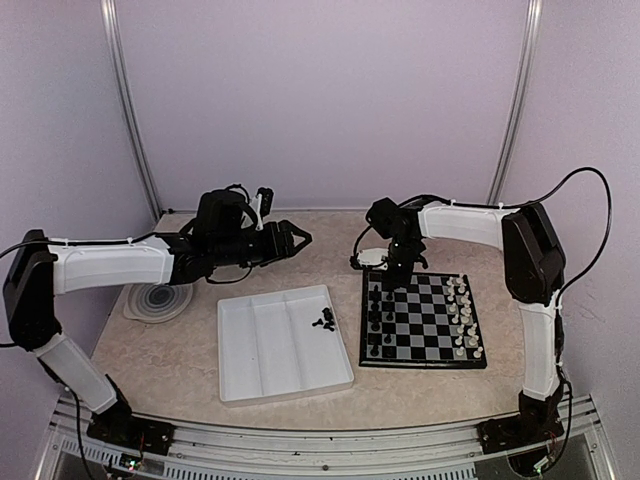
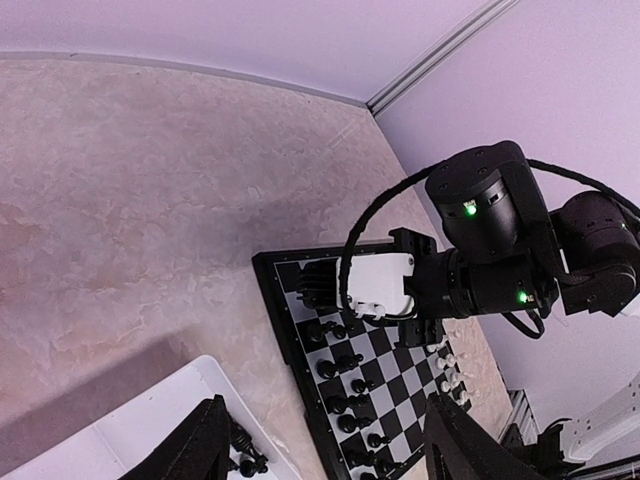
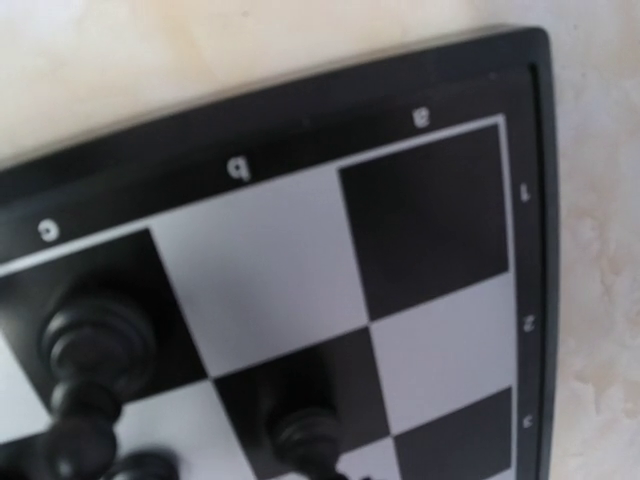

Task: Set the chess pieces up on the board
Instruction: Place the pawn at g7.

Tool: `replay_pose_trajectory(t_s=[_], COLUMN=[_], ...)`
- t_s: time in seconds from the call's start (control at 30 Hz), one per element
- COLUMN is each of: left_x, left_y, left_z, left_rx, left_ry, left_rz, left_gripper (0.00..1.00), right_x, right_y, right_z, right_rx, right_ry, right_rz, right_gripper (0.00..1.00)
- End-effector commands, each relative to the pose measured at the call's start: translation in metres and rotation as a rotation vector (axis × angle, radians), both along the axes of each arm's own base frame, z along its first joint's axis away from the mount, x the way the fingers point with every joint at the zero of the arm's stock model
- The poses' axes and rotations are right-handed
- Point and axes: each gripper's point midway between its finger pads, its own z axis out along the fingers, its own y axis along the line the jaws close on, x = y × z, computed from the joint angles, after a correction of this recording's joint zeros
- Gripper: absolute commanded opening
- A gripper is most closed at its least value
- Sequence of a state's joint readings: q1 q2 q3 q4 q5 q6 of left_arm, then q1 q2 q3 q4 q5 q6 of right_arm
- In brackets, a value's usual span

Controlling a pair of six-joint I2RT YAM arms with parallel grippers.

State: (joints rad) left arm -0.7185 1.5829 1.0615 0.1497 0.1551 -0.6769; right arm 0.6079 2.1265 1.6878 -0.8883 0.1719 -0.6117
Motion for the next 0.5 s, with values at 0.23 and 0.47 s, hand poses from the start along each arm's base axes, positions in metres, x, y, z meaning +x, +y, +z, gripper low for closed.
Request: replay_pose_trajectory(t_s=[0.23, 0.47], left_x=[-0.0024, -0.0029], left_y=[-0.0009, -0.0014], left_z=[-0.0010, -0.0038], left_rx=[-0.020, -0.018], left_ry=[0.000, 0.006], left_rz=[-0.017, -0.021], left_gripper=[0.65, 0.65], right_x=[-0.0029, -0.0008], right_y=[0.0087, 0.0131], right_z=[-0.0065, -0.0074], right_rx=[0.011, 0.022], right_ry=[0.019, 0.027], right_rz=[0.013, 0.014], right_gripper=[0.14, 0.10])
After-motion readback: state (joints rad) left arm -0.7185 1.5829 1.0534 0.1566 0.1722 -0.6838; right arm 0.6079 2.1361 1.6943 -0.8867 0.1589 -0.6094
